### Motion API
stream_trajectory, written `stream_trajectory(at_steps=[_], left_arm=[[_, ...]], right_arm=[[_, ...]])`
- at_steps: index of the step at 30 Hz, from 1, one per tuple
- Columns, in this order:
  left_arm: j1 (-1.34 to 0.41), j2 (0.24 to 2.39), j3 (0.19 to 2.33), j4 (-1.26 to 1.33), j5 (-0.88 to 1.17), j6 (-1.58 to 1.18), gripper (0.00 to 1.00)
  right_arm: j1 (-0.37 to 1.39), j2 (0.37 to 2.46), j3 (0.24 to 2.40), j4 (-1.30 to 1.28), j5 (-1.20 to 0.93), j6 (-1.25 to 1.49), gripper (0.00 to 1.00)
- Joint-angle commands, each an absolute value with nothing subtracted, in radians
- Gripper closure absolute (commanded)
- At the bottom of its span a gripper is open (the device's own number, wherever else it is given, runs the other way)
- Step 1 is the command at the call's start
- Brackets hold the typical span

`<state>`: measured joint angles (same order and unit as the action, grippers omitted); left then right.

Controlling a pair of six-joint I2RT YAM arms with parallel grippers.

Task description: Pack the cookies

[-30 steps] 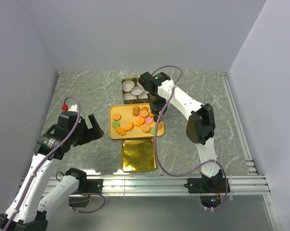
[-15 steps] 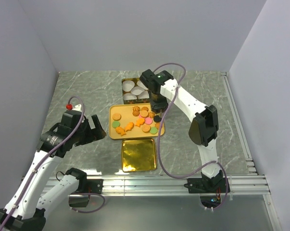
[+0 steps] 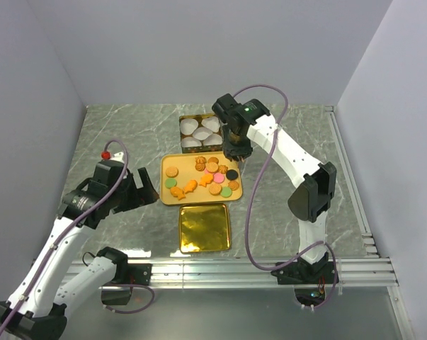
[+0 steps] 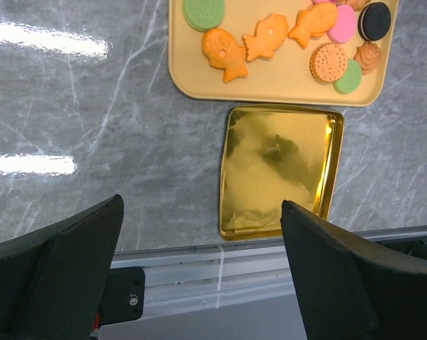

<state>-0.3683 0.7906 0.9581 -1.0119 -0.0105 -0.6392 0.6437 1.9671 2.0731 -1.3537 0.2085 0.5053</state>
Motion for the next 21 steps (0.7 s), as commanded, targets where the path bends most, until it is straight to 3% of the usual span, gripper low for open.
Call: stream_trajectory(at_steps=[1,21], left_arm=[[-0.374,0.804,0.965,-0.971,0.021,-0.63,0.01],[-0.383,0.893,1.091,-0.997,0.003,-0.612,0.01]], right_arm=[[0.647,1.911,2.117,-1.43,0.216,0.517,0.75],[0.644,2.123,2.459,-1.37,0.176,0.443,0.75]])
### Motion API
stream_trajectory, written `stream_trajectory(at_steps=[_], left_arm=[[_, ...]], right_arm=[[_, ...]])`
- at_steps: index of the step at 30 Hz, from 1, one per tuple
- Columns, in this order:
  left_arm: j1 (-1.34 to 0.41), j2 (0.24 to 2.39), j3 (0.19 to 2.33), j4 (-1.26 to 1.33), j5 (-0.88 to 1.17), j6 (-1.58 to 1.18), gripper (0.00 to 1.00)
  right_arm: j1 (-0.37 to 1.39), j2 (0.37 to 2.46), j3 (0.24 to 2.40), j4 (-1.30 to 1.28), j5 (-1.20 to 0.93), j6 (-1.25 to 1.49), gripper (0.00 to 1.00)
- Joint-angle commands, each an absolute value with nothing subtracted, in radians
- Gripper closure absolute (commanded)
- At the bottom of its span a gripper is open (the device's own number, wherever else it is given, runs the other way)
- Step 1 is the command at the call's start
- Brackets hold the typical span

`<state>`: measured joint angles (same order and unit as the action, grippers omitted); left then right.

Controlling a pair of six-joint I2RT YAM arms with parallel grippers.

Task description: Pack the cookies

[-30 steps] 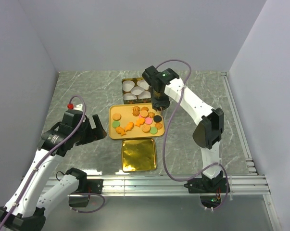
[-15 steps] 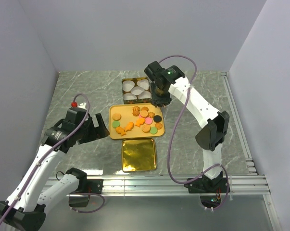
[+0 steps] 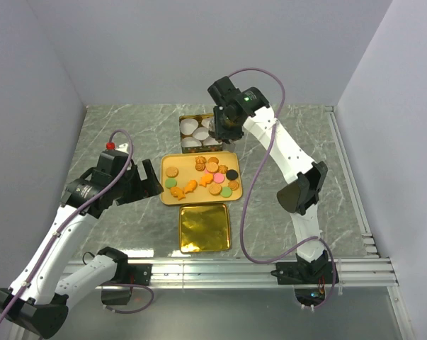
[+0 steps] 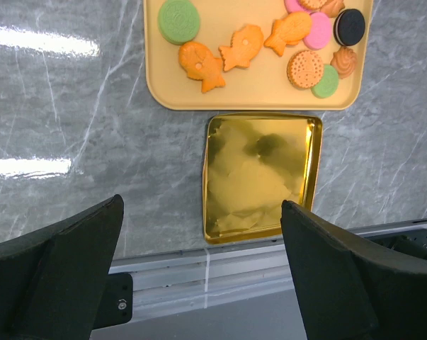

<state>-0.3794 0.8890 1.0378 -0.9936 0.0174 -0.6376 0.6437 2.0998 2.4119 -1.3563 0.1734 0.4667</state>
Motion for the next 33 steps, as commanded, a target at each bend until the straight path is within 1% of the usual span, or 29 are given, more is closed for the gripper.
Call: stream_trajectory(at_steps=[1,26,33], left_arm=[[-0.383,0.893,1.094,-1.0,0.003,-0.611,0.01],[-0.391,0.925,1.163,-1.054,-0.181,-0.561,0.01],[-0.391,0.942,1.17,-1.066,-0.216,-0.566,0.01]], right_arm=[[0.644,2.126,2.448,-1.355,0.176,0.44,0.76],[0.578,2.253,2.488,-0.968,0.229,0.396,0.77],[0.578,2.299,2.488,-0.917,0.23,0.374,0.76]])
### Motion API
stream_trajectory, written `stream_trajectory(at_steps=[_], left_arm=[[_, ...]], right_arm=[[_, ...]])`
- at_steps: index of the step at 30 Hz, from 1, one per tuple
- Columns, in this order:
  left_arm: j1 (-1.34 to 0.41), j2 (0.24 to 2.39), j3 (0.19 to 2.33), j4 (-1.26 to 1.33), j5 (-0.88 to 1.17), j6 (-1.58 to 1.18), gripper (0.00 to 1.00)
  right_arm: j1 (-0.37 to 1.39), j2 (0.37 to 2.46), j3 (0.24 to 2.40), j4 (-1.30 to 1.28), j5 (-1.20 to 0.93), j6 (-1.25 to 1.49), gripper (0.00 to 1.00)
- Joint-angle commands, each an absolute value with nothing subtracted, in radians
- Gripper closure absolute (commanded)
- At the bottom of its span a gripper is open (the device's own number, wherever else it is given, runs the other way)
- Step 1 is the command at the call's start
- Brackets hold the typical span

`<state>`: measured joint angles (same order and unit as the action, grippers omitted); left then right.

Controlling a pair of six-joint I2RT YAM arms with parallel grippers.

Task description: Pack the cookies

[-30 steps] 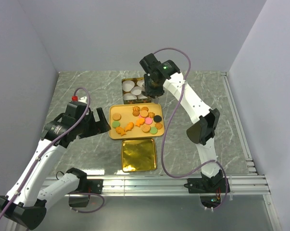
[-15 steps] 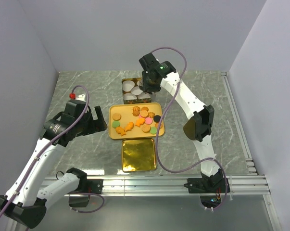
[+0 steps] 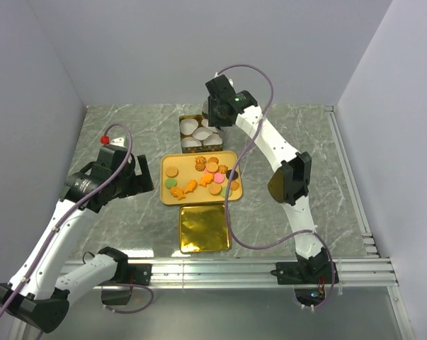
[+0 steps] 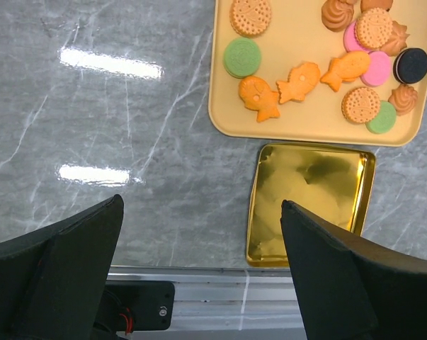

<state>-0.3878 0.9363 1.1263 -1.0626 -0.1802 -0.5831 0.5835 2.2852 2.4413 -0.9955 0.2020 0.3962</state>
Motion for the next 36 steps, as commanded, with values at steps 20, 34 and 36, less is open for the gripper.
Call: stream_trajectory(at_steps=[20,34,36], left_arm=[[-0.391,0.954,1.18,-1.085,-0.267,-0.6,0.01],[-0.391,0.913,1.167,-1.091,-0.27,-0.629,0.01],[-0.391,0.907,1.166,-1.094,-0.27,-0.632,0.01]], right_arm=[[0.551,2.362,2.453,-0.858,0.256,0.322,0.65],[0.555,2.367,2.434,-0.876,0.244,0.321,0.46],[0.557,2.365,2.43,-0.877,0.25,0.322,0.42]])
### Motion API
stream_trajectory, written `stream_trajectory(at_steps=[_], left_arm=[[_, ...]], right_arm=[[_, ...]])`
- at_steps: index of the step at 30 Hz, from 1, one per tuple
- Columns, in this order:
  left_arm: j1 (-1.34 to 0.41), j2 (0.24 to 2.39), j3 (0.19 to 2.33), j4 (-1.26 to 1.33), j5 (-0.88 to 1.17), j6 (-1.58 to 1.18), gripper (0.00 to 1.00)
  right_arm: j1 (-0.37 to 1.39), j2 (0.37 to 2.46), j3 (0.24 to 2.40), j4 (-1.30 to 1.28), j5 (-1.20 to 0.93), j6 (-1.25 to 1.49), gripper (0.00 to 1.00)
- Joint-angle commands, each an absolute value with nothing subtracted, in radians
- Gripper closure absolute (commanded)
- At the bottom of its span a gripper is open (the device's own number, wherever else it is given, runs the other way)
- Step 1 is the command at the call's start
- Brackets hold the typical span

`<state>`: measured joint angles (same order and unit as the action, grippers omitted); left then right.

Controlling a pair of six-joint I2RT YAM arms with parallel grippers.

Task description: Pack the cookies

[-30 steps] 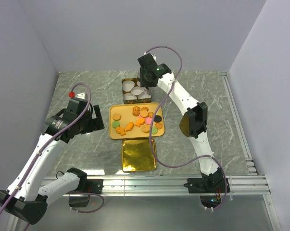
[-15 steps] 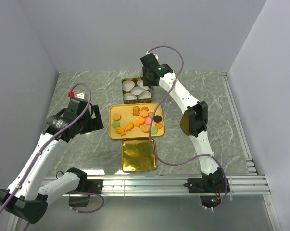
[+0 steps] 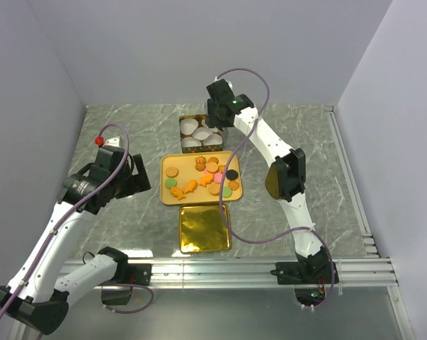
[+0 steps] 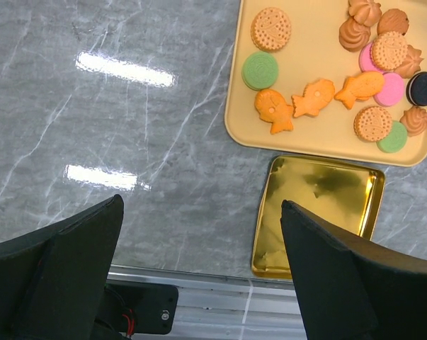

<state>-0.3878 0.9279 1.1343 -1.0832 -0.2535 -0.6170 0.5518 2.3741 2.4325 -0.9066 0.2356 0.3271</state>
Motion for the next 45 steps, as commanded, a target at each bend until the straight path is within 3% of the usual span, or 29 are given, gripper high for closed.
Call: stream_trajectory(at_steps=[1,15,30,45], left_arm=[[-0.391,0.905,1.167,-1.094,-0.268,-0.632,0.01],[-0.391,0.848,1.147,-1.1,-0.259,-0.661,0.01],[-0.391,0.787,1.072,-1.057,-0.184,-0.69,0.0],[-0.391,0.796,1.034,-0.976,-0.21,-0.629,0.0]], right_arm=[[0.558,2.365,2.427,-0.88,0.249,0.324,0.42],[0.568,2.303,2.407,-0.903,0.268,0.327,0.42],[0.615,2.063,2.224,-0.956,0.288,0.354,0.46],[0.807,1.744,1.786,-1.04,0.195,0.472,0.49]])
